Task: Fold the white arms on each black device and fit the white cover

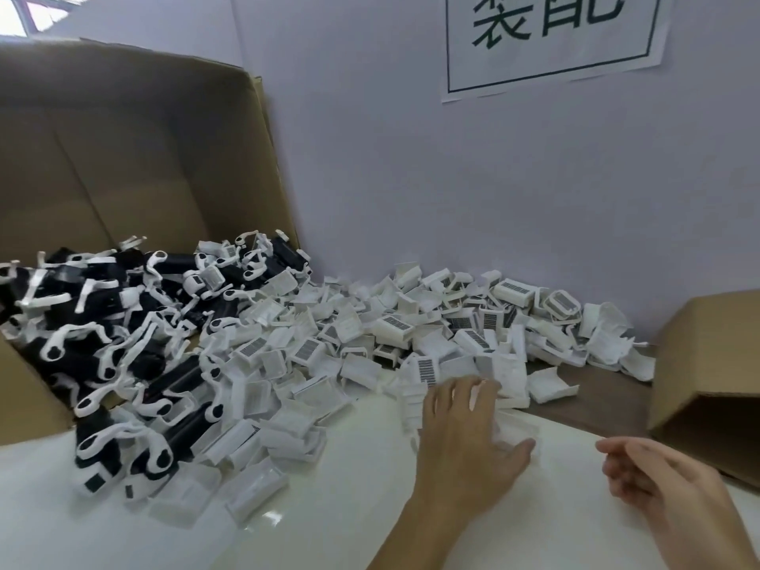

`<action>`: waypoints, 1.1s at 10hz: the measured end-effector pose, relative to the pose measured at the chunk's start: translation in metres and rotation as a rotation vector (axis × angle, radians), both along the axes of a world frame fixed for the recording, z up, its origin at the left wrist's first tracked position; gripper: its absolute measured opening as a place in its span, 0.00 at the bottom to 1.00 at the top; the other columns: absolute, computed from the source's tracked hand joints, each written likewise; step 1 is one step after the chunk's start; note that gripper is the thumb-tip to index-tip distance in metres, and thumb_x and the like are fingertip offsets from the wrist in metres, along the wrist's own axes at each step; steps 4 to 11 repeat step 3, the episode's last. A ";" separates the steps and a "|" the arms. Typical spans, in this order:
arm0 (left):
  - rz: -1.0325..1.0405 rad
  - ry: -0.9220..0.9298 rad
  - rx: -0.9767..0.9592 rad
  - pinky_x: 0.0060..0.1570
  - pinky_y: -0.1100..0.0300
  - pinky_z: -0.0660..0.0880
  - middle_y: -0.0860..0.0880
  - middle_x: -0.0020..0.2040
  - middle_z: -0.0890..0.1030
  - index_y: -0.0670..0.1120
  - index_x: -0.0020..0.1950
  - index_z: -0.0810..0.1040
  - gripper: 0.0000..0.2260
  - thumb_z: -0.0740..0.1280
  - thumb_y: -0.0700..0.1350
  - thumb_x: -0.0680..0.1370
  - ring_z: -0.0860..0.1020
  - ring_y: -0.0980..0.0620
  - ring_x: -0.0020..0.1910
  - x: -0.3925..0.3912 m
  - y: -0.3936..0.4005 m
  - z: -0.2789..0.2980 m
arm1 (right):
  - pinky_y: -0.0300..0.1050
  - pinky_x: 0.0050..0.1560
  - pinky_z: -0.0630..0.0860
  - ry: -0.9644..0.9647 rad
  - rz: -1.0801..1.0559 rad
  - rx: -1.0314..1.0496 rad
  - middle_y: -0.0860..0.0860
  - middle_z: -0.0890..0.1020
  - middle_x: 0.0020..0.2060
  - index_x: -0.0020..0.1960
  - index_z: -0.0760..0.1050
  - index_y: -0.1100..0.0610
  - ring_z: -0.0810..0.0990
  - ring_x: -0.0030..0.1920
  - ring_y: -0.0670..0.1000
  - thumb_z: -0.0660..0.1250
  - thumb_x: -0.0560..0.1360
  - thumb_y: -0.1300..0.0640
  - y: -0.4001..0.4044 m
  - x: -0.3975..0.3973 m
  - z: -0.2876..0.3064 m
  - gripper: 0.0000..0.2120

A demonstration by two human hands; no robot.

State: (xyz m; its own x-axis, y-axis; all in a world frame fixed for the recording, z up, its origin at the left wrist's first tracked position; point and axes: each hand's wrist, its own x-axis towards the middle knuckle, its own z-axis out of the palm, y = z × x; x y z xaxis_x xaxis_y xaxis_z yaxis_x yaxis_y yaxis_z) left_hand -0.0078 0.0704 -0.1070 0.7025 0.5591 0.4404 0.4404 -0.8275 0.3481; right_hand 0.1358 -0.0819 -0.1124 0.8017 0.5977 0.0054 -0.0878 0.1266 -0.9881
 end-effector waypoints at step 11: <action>-0.103 0.103 0.032 0.72 0.52 0.58 0.50 0.72 0.69 0.51 0.64 0.74 0.23 0.48 0.57 0.78 0.63 0.49 0.74 0.006 -0.016 -0.018 | 0.51 0.36 0.71 -0.108 0.071 -0.073 0.61 0.82 0.33 0.42 0.85 0.61 0.78 0.31 0.56 0.60 0.80 0.68 -0.005 -0.004 0.014 0.16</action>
